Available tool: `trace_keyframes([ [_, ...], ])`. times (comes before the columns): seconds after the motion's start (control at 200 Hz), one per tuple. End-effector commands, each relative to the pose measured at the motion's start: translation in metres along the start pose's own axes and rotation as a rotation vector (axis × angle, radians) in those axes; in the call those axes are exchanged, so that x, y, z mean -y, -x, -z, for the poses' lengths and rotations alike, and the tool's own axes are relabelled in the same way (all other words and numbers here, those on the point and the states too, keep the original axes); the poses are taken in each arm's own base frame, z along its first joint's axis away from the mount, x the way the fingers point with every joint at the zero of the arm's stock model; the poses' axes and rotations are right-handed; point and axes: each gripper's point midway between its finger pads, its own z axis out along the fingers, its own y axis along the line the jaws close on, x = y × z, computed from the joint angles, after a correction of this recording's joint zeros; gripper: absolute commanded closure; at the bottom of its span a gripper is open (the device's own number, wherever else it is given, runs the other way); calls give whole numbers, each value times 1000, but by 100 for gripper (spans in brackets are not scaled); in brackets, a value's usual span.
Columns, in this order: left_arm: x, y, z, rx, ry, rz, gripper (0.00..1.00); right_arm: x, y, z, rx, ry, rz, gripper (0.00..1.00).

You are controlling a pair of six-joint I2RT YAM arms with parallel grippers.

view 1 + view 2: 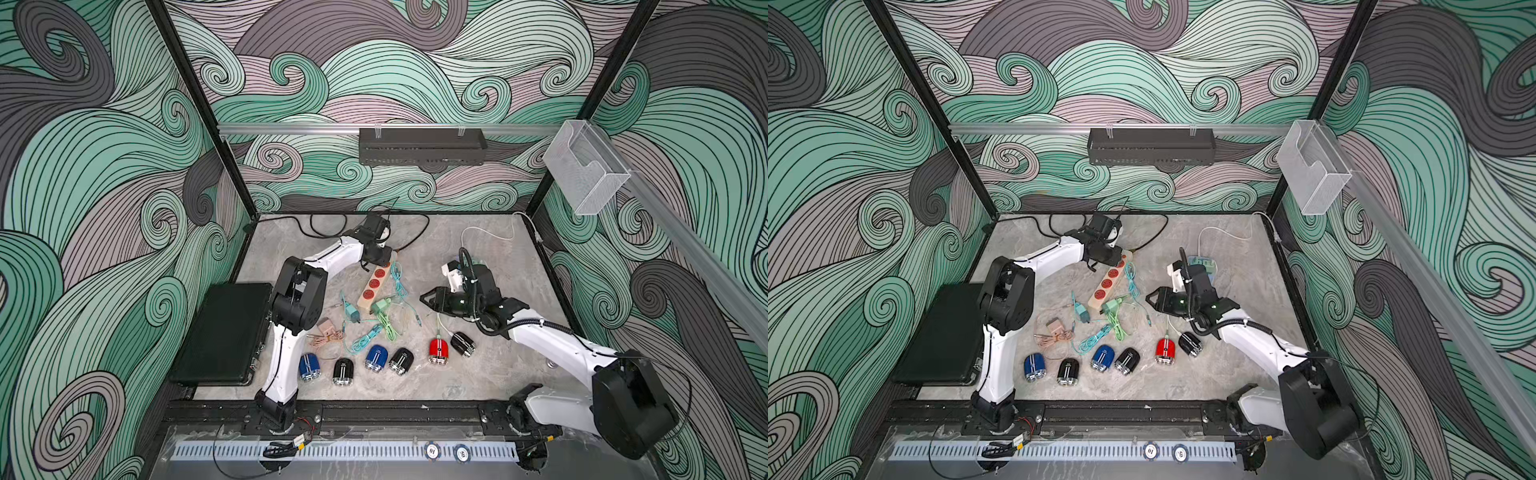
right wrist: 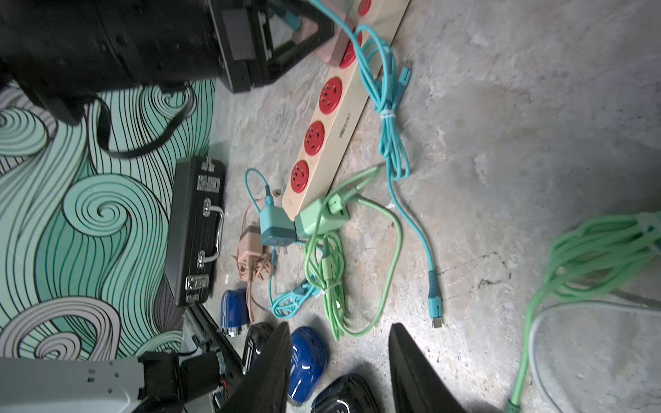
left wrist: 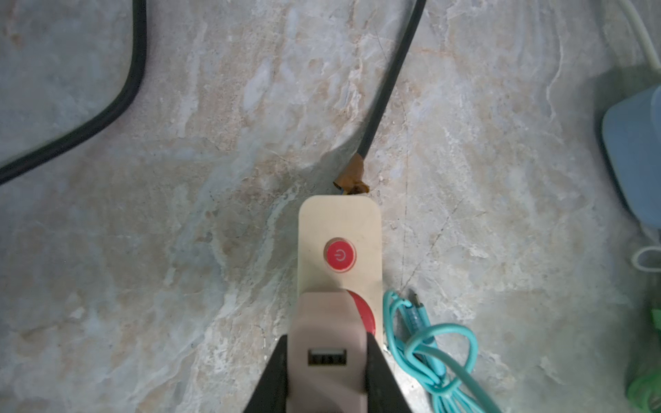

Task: Unplug the electric shaver
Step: Remove the plug from the socket.

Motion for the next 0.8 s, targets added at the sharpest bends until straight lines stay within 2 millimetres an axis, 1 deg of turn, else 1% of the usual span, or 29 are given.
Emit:
trace_keyframes([
  [0.0,6,19,27,48,-40,-32,85,-15,35,-5,67,58,-62,55],
  [0.09,15,23,45,100,-87,-64,89,-18,59,-17,99,84,-111,54],
  [0.22,26,28,70,167,-146,-107,91,-23,88,-45,123,139,-165,51],
  [0.27,28,28,76,178,-155,-112,92,-25,99,-53,146,156,-174,50],
  [0.36,31,28,86,187,-167,-121,93,-21,116,-64,189,147,-188,49],
  [0.445,35,27,93,189,-189,-132,93,-15,125,-73,213,132,-195,48],
  [0.515,39,26,98,190,-209,-139,93,-16,134,-78,237,147,-202,47],
  [0.686,47,27,112,229,-262,-140,95,-16,144,-88,255,168,-208,46],
  [0.796,49,25,116,235,-282,-120,96,-14,145,-94,255,177,-215,44],
])
